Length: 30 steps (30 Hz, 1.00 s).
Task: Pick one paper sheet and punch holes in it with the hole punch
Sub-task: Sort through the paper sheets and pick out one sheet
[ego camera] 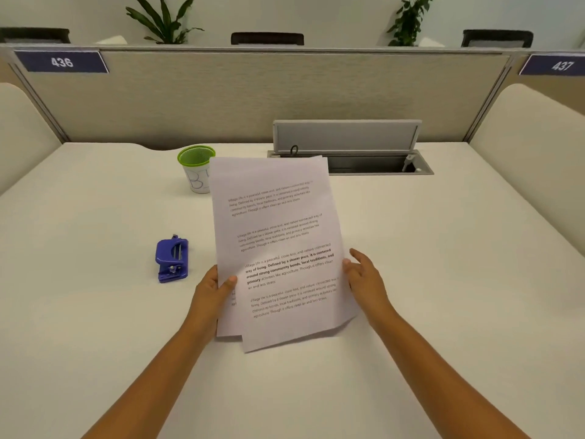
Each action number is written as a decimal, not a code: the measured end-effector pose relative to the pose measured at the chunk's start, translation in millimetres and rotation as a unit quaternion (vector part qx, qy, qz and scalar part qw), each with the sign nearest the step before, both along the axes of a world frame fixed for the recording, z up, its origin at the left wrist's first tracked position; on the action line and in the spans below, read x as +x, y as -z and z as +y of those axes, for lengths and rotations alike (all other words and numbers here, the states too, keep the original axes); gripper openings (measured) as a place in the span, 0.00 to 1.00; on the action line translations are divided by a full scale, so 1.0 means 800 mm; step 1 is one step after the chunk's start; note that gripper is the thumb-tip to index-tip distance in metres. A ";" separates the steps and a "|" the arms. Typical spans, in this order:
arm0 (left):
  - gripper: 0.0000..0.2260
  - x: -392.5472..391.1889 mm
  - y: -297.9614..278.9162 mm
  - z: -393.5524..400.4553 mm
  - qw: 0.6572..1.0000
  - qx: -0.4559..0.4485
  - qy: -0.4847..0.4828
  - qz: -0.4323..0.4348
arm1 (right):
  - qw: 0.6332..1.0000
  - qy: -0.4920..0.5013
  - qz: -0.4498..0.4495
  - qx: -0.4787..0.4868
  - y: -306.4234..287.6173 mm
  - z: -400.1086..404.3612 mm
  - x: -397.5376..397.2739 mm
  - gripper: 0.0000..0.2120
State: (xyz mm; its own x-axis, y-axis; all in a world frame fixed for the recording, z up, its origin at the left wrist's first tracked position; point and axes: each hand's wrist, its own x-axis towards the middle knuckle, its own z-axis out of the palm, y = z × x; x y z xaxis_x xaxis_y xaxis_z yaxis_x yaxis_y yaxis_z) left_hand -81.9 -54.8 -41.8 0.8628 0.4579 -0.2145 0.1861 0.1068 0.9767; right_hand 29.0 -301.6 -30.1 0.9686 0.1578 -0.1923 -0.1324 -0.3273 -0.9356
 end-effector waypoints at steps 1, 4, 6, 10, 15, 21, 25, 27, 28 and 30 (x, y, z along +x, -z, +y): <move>0.13 0.003 -0.005 0.000 1.000 0.005 0.005 -0.012 | 1.000 -0.004 0.013 0.025 -0.003 0.001 0.004 0.18; 0.15 0.018 -0.020 0.003 0.998 0.027 0.003 -0.054 | 0.993 -0.012 0.011 0.120 -0.020 0.005 0.011 0.17; 0.14 0.029 -0.032 0.007 0.996 0.042 -0.019 -0.082 | 0.984 -0.029 -0.002 0.174 -0.036 0.004 0.014 0.22; 0.10 0.042 -0.050 0.012 0.988 0.057 -0.044 -0.137 | 0.980 -0.069 -0.035 0.183 -0.054 0.005 0.027 0.17; 0.11 0.045 -0.056 0.008 0.982 0.076 -0.057 -0.160 | 0.986 -0.070 -0.046 0.145 -0.053 0.008 0.031 0.07; 0.10 0.038 -0.050 0.008 0.982 0.067 -0.033 -0.173 | 0.986 -0.063 -0.031 0.150 -0.040 0.005 0.024 0.08; 0.11 0.037 -0.047 0.008 0.982 0.053 -0.017 -0.179 | 0.981 -0.078 -0.014 0.176 -0.041 0.002 0.023 0.11; 0.10 0.037 -0.047 0.006 0.982 0.056 -0.013 -0.179 | 0.981 -0.080 -0.018 0.178 -0.043 0.001 0.022 0.10; 0.11 0.038 -0.048 0.005 0.982 0.059 -0.011 -0.179 | 0.980 -0.078 -0.024 0.181 -0.044 0.002 0.022 0.10; 0.11 0.040 -0.051 0.004 0.981 0.068 -0.013 -0.179 | 0.978 -0.075 -0.041 0.190 -0.047 0.004 0.022 0.11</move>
